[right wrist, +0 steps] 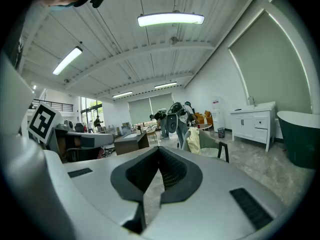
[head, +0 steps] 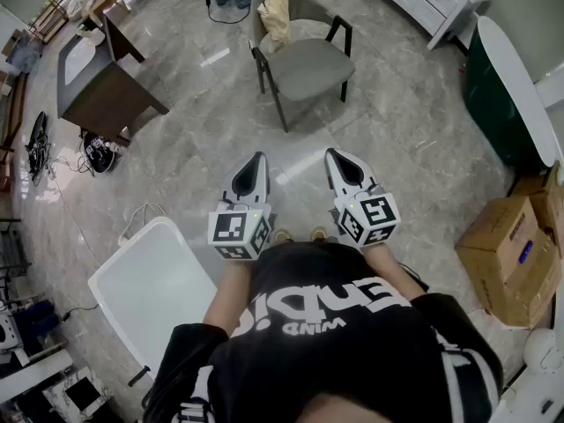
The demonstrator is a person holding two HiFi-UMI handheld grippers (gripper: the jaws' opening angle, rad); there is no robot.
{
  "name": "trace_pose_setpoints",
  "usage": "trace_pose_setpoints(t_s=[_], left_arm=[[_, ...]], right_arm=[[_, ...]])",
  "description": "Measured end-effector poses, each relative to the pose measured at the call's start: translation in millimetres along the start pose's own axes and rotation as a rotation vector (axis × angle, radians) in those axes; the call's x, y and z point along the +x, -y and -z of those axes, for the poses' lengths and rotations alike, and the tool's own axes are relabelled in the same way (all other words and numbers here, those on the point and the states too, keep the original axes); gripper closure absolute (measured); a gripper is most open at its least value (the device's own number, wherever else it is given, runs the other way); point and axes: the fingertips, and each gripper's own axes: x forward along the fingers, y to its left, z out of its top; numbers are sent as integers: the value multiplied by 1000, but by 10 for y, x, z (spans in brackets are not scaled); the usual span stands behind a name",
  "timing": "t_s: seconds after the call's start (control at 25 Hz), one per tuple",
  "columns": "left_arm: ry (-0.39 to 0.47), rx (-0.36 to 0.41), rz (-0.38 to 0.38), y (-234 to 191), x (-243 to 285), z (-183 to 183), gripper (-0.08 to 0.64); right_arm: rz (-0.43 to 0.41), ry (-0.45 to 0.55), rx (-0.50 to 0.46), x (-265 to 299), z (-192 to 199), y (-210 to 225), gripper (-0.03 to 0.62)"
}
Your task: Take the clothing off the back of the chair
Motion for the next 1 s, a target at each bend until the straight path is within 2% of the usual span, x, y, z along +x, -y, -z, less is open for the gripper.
trace_pose_setpoints(t_s=[0.32, 0.68, 1.0], left_arm=[[-9, 7, 4, -185, -49, -45, 545], [-13, 55, 69, -322, -56, -12, 545], [-20, 20, 70, -482, 133, 37, 545]], right_arm=[[-8, -4, 1, 121, 6, -222, 578], [24, 14, -7, 135, 85, -340, 578], [51, 3, 11, 331, 149, -290, 578]])
